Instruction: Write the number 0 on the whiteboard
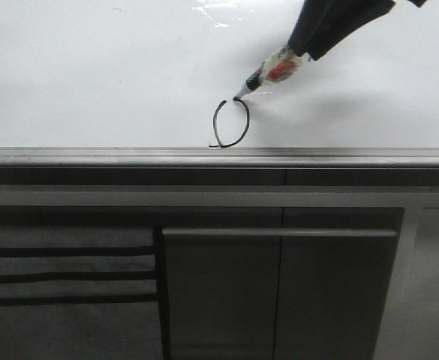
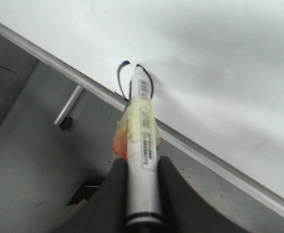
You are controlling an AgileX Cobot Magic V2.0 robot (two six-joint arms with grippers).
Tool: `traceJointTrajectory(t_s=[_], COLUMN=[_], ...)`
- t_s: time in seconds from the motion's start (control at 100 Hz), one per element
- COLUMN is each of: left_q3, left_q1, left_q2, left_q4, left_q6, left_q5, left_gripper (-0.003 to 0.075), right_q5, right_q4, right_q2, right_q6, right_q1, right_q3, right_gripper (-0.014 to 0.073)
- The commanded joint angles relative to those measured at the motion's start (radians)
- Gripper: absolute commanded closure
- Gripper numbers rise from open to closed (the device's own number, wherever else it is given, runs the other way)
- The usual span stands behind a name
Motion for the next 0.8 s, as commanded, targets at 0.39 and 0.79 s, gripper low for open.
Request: traceJointTrajectory(t_s=[0.39,0.79], left_q3=[-0.048,-0.208], left_q1=[-0.013,-0.329], left_q2=[0.034,0.37], left_q4=[-0.04,-0.211], left_q6=[0.143,0.531], left_q5=[0.106,0.217], left_gripper=[0.0208,0.0208], right_q5=[0.094,0.158], right_q4=[0.066,0.223], right_q2=[-0.31,-0.384], right_q6=[-0.476,-1.006], right_q1=[0.052,0.052], right_q3=[0.142,0.204], right_gripper=[0.0608,0.0608])
